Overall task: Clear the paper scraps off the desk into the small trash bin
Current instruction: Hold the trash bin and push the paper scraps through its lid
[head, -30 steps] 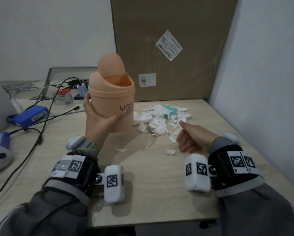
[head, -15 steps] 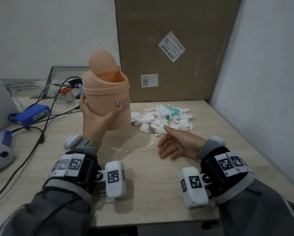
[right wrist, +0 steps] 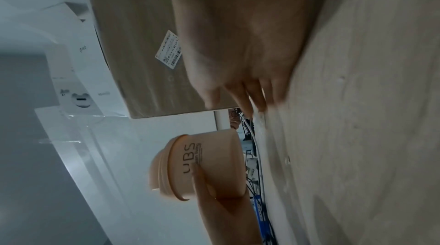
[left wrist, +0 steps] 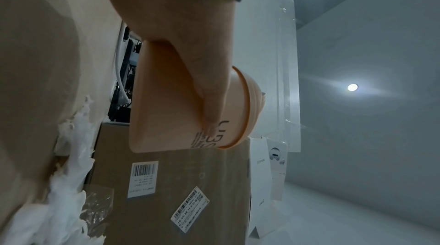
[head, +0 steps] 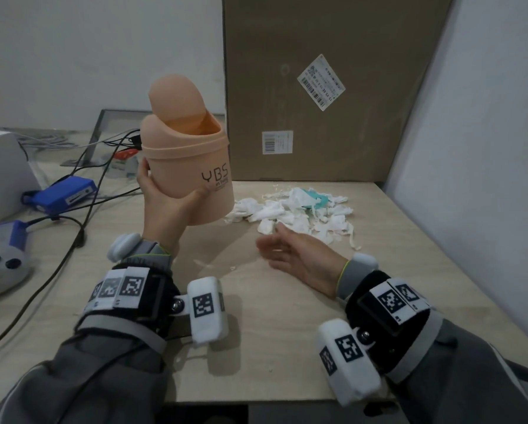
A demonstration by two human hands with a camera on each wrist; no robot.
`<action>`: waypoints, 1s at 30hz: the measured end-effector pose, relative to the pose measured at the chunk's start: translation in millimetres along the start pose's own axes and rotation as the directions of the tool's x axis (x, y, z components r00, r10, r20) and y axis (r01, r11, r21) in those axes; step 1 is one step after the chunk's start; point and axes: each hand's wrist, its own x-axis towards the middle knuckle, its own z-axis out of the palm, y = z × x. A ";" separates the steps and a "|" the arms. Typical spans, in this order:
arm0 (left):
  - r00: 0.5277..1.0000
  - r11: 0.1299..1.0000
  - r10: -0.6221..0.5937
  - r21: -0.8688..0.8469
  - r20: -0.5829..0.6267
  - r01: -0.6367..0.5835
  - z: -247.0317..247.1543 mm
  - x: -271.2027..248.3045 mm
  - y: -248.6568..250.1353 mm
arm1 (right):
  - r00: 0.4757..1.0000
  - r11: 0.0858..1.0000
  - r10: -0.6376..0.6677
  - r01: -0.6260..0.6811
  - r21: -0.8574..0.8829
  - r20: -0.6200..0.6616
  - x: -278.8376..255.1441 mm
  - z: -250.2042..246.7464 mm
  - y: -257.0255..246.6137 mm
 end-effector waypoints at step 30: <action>0.998 0.998 0.000 0.060 -0.063 0.004 -26.9 12.6 -6.5 | 0.872 0.985 -0.172 0.142 -0.099 -0.459 9.9 20.0 -8.2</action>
